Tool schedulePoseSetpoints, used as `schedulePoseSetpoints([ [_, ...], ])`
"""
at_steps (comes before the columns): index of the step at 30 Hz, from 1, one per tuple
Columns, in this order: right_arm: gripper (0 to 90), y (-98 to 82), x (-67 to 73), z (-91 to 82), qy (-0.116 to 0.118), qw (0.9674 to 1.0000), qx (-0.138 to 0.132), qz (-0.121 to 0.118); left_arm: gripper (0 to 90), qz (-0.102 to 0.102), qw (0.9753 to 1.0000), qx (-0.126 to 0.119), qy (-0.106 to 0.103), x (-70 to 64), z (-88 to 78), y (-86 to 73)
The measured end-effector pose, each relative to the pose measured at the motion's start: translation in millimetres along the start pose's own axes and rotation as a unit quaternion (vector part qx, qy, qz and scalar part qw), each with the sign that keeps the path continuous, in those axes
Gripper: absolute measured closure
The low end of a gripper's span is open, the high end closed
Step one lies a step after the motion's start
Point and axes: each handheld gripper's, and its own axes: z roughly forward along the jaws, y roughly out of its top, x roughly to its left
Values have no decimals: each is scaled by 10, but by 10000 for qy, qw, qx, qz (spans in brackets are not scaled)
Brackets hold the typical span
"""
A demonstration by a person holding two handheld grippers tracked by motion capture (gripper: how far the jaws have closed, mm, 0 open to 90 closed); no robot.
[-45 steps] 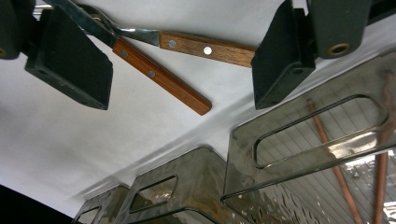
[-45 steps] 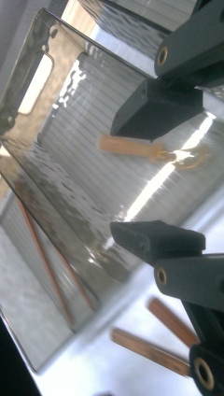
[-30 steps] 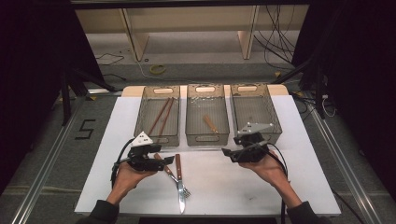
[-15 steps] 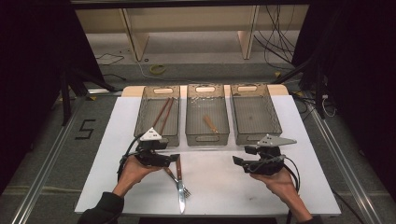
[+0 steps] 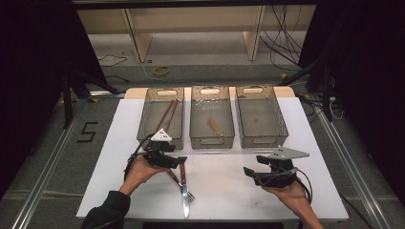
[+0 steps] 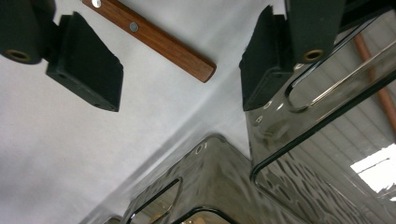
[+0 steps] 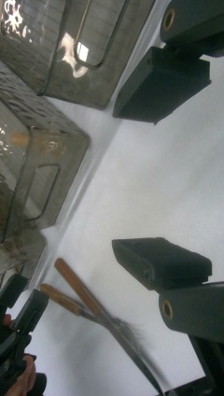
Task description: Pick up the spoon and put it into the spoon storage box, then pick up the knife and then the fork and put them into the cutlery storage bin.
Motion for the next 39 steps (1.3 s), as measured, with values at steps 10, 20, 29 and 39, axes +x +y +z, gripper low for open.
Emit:
schedulePoseSetpoints([
  [10, 313, -137, -88, -83, -84, 9997, -21, 207, 397, 295, 9992, 268, -22, -37, 88, 55],
  [20, 315, -175, -46, -91, -50, 9999, 6, 142, 667, 534, 9965, 640, -99, -129, 189, 101],
  [29, 316, -175, -45, -93, -52, 9999, 10, 135, 782, 652, 9918, 1093, -115, -152, 315, 72],
  [39, 318, -182, -4, -75, -28, 9999, 94, 66, 848, 780, 9883, 1306, -140, -141, 295, 7],
])
